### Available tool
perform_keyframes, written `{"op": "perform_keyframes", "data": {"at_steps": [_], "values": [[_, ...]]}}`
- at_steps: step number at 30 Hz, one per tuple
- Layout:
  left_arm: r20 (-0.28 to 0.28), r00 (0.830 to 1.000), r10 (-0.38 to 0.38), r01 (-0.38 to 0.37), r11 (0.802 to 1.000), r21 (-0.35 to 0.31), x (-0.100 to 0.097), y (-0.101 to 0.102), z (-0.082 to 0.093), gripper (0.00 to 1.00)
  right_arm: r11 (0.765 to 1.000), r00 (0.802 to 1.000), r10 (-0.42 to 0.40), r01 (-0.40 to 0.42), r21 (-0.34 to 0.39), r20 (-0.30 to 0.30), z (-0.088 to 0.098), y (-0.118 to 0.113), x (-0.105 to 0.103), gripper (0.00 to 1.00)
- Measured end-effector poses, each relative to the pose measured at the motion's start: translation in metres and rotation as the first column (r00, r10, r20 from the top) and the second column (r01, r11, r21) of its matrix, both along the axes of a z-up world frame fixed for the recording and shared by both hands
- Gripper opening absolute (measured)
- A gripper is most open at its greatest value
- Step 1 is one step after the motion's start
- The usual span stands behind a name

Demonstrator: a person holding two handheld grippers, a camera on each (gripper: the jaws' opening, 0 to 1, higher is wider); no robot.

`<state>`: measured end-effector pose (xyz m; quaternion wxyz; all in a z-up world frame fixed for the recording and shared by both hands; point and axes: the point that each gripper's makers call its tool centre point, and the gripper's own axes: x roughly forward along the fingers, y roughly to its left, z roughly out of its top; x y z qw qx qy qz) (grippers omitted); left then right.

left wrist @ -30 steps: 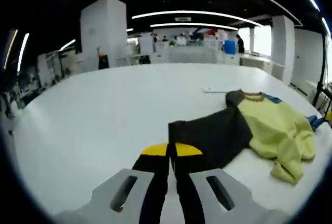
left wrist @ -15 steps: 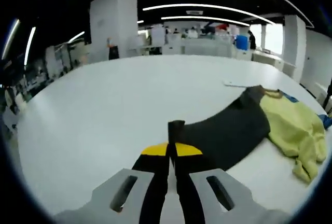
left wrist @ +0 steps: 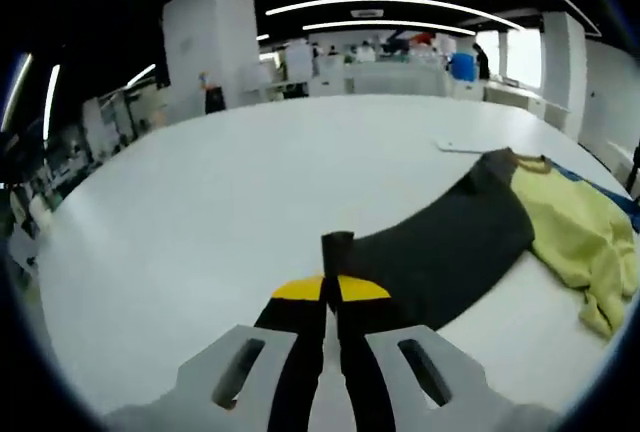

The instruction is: Fold the garment on the visible template until the final outline fits inside the template.

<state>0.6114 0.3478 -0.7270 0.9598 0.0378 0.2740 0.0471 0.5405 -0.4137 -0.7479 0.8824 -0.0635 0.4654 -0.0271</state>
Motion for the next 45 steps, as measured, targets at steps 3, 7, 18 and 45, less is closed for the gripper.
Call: {"op": "perform_keyframes", "data": {"at_steps": [3,7,18,45], "values": [[-0.012,1.000,-0.009,0.009,1.000,0.025,0.000,0.003,-0.003,0.00,0.999,1.000,0.007,-0.007,-0.039,-0.015,-0.004,-0.010,0.007,0.00],[-0.030,0.999,-0.019,0.021,0.998,0.055,0.000,0.005,-0.006,0.01,0.997,0.999,0.013,-0.016,-0.075,-0.039,-0.007,-0.017,0.012,0.00],[-0.055,0.998,0.004,0.001,0.997,0.081,0.000,0.019,-0.010,0.03,0.984,0.998,0.033,-0.043,-0.172,-0.059,-0.008,-0.030,0.024,0.00],[-0.044,0.969,-0.241,0.244,0.967,0.067,-0.014,-0.034,0.015,0.56,0.983,0.981,0.121,-0.140,0.122,0.149,0.034,0.057,0.037,0.56]]}}
